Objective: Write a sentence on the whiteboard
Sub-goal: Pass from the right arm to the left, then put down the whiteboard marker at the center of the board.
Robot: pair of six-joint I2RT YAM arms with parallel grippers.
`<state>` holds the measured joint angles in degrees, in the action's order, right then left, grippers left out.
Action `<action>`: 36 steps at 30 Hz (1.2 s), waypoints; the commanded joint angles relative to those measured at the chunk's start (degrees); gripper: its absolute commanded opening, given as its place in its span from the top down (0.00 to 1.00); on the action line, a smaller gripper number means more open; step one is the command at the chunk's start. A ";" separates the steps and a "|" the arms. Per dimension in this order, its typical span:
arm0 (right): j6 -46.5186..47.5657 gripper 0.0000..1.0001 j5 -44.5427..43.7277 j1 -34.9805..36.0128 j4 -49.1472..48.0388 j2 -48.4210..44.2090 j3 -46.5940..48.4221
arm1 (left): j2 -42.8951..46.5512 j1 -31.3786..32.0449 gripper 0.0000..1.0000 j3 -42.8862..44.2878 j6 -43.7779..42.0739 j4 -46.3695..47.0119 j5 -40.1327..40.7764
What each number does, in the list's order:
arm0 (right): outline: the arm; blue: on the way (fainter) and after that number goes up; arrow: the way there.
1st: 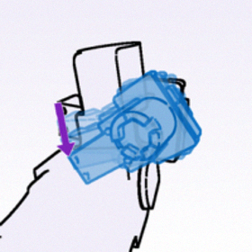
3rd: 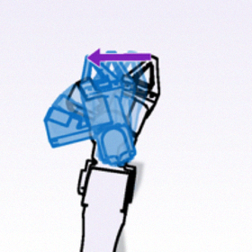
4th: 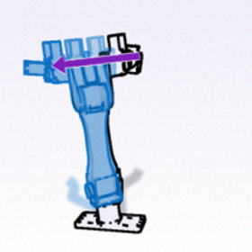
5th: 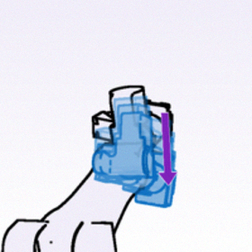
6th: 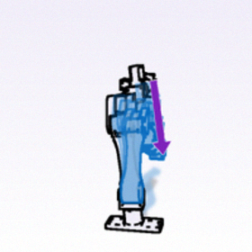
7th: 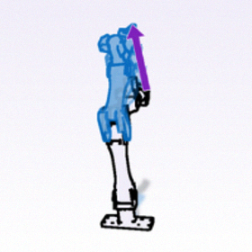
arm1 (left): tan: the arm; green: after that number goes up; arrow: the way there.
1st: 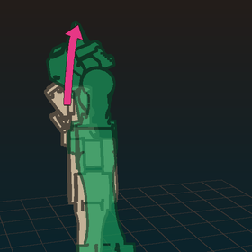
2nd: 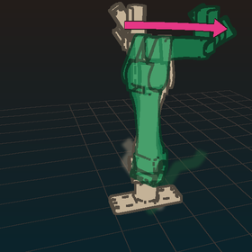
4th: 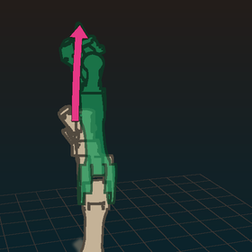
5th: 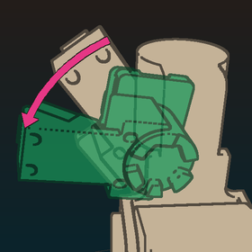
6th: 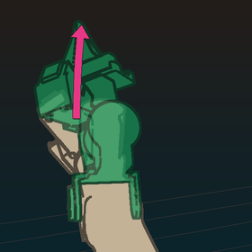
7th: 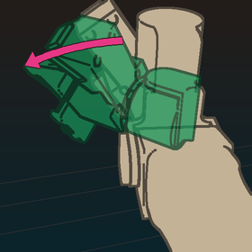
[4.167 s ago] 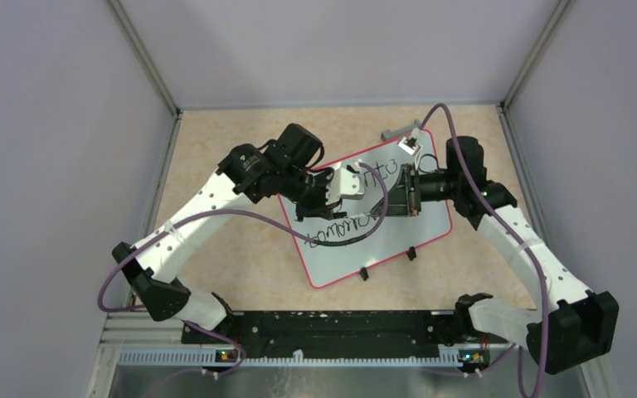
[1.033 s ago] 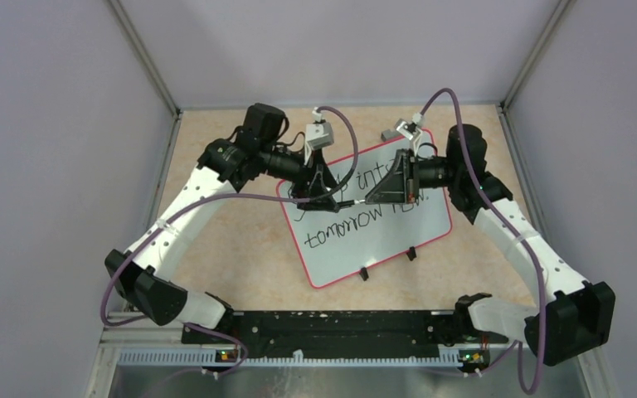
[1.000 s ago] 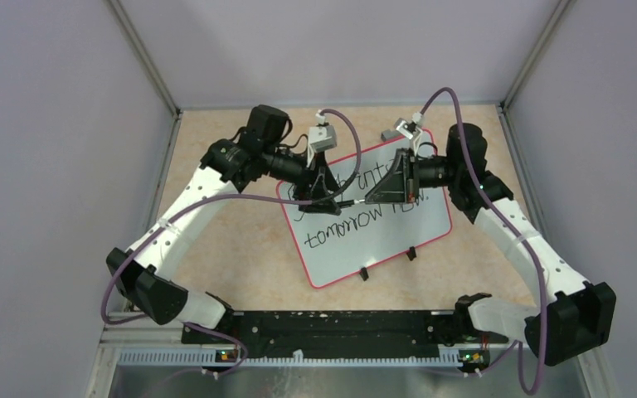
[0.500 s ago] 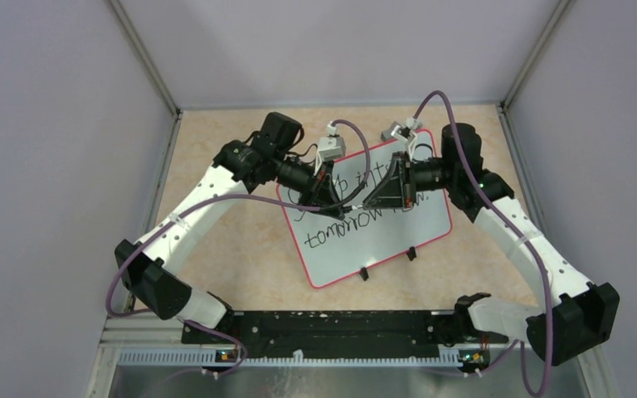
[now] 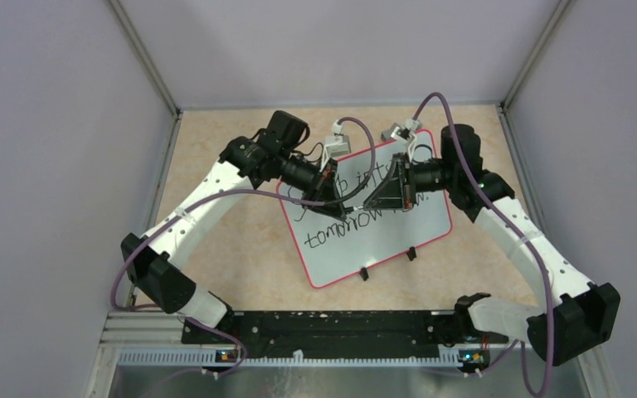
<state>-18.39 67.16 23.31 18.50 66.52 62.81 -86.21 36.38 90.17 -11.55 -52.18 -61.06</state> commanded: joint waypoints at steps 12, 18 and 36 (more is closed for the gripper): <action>2.46 0.89 -2.17 1.35 1.64 1.96 6.08 | 0.70 1.30 1.00 3.05 -0.48 9.93 2.10; 0.07 0.54 -1.70 -7.22 0.25 0.43 10.88 | 4.39 -7.73 1.00 1.59 -1.50 8.34 1.17; 6.61 0.26 -0.19 -28.23 9.41 0.10 12.92 | 5.00 -49.15 1.00 -4.16 -11.79 -0.74 13.08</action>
<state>-18.04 65.91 -0.89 22.83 67.88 74.67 -80.14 -5.61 89.14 -14.46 -47.07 -51.40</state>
